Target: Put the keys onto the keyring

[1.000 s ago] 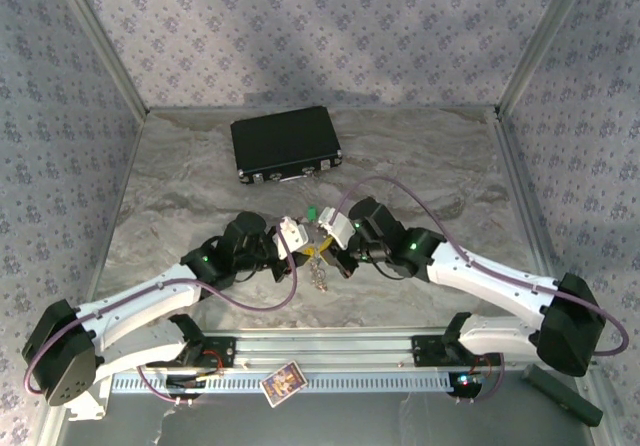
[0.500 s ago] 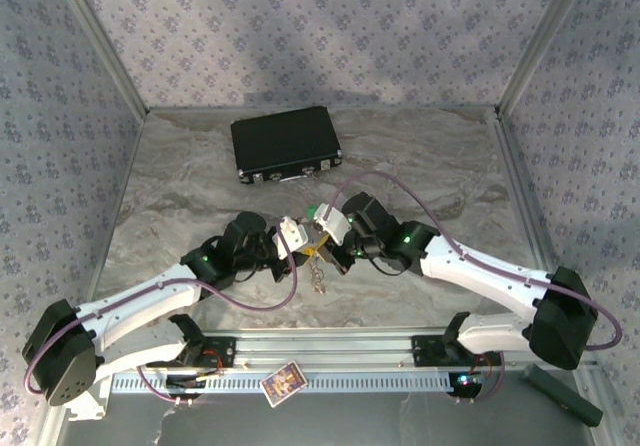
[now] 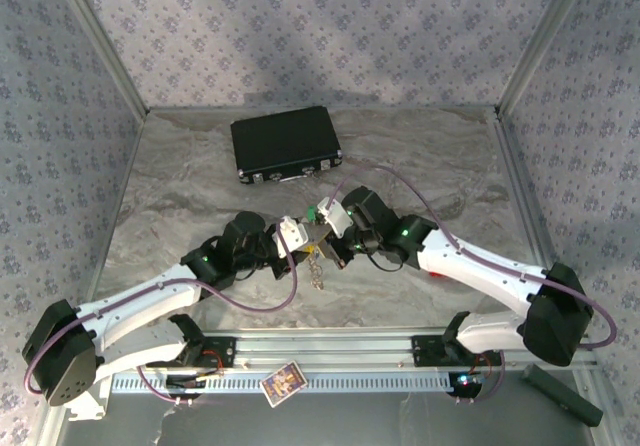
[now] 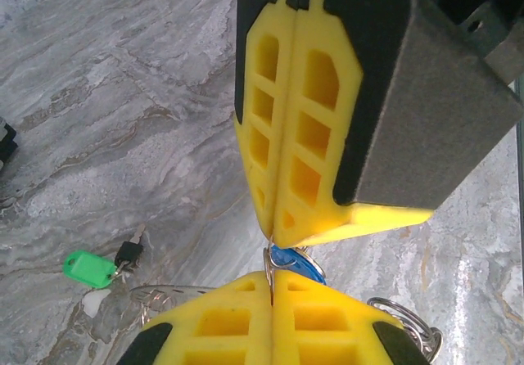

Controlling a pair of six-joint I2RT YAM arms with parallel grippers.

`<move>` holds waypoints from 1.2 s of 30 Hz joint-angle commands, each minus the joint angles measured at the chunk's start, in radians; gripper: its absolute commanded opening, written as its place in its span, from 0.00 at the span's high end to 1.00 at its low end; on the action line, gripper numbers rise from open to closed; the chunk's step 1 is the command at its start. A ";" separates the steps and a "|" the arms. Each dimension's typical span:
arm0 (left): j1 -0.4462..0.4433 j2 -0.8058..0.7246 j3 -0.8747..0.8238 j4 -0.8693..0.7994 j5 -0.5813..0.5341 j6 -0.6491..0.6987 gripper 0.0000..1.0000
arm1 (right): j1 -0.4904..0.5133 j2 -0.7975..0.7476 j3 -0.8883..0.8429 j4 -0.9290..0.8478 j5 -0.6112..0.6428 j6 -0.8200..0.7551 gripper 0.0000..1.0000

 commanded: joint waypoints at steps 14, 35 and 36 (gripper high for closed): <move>-0.033 -0.045 -0.061 0.105 -0.014 0.027 1.00 | -0.064 0.025 -0.006 0.014 -0.010 0.142 1.00; -0.036 -0.042 -0.035 0.091 -0.075 -0.275 1.00 | -0.007 -0.053 -0.058 0.026 0.168 -0.223 1.00; -0.036 -0.044 -0.033 0.088 -0.073 -0.310 1.00 | 0.003 -0.061 -0.061 0.031 0.177 -0.251 1.00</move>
